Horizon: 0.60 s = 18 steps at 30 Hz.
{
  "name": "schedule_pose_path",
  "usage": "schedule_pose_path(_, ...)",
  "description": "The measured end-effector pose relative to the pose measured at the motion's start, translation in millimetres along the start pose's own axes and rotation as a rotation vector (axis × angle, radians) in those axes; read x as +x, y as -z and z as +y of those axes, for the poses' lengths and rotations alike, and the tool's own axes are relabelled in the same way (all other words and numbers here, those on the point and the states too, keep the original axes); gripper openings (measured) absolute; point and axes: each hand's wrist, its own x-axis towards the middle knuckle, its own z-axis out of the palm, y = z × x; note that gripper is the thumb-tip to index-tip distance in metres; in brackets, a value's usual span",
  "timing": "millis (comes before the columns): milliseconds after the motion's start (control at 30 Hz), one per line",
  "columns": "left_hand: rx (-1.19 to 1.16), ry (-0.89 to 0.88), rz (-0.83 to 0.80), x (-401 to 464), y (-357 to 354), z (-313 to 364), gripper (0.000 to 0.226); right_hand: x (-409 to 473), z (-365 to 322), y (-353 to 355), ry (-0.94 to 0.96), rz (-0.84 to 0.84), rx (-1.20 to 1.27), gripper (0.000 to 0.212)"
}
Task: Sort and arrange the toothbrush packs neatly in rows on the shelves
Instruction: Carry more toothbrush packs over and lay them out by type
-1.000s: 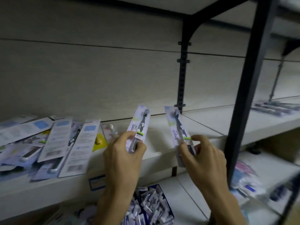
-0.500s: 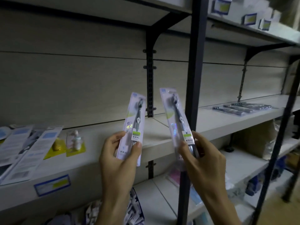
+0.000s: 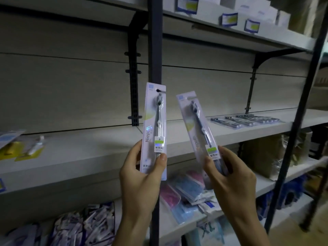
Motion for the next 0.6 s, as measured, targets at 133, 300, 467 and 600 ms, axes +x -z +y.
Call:
schedule_pose_path(133,-0.013,0.060,-0.011,-10.1,-43.1,-14.0,0.040,13.4,26.6,29.5,-0.083,0.022,0.135,0.029)
schedule_pose_path(300,-0.009,0.129,-0.059,-10.6,-97.0,-37.7,0.042,37.0,61.2,53.7,-0.150,0.032,0.245,0.029)
schedule_pose_path(467,-0.032,0.195,-0.112,-1.7,-150.2,-66.0,0.041,65.9,102.7,73.1,-0.218,0.035,0.299,0.028)
schedule_pose_path(600,-0.051,0.196,-0.119,19.6,-201.0,-91.6,0.041,104.0,145.3,84.8,-0.244,0.011,0.287,0.027)
